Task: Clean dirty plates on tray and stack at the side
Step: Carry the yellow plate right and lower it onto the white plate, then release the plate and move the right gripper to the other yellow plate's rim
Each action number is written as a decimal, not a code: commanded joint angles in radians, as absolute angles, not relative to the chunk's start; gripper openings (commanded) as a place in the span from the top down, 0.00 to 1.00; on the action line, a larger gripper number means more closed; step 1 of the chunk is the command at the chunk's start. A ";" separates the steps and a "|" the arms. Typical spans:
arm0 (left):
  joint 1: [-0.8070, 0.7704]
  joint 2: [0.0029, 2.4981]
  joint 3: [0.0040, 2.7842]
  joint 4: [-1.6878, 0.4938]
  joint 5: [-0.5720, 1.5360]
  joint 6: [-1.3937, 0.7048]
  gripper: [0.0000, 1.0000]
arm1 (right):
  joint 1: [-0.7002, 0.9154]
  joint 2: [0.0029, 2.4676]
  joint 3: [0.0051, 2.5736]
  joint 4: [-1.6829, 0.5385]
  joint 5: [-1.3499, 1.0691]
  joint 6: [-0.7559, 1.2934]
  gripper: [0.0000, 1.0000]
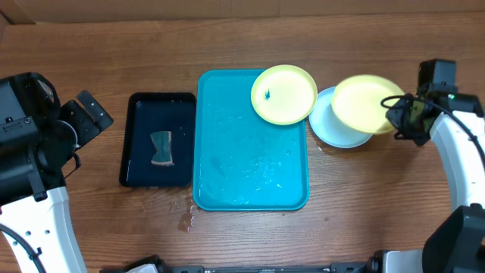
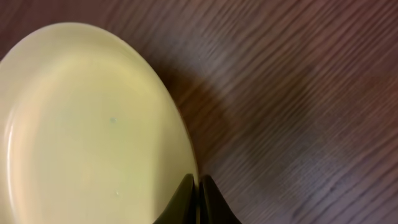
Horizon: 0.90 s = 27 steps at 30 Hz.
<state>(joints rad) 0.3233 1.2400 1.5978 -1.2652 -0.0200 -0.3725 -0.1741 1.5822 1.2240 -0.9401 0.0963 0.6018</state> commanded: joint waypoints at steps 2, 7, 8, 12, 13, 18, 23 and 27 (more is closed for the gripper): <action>0.327 1.243 1.604 -1.264 -0.033 -0.393 0.00 | -0.167 1.575 1.105 -0.825 0.093 0.595 0.96; 0.327 1.243 1.604 -1.264 -0.033 -0.393 0.00 | -0.154 1.576 0.992 -0.671 0.023 0.595 0.96; 0.327 1.243 1.604 -1.264 -0.033 -0.393 0.00 | -0.147 1.576 0.971 -0.644 0.024 0.595 0.96; 0.327 1.243 1.604 -1.264 -0.033 -0.393 0.00 | -0.116 1.579 0.925 -0.572 0.024 0.595 0.96; 0.327 1.243 1.604 -1.264 -0.033 -0.393 0.00 | -0.106 1.579 0.917 -0.558 0.024 0.595 0.96; 0.327 1.243 1.604 -1.264 -0.033 -0.393 0.00 | -0.092 1.579 0.909 -0.540 0.024 0.595 0.85; 0.327 1.243 1.604 -1.264 -0.033 -0.393 0.00 | -0.092 1.579 0.909 -0.542 0.023 0.595 0.59; 0.327 1.243 1.604 -1.264 -0.033 -0.393 0.00 | -0.091 1.579 0.913 -0.535 -0.028 0.515 0.55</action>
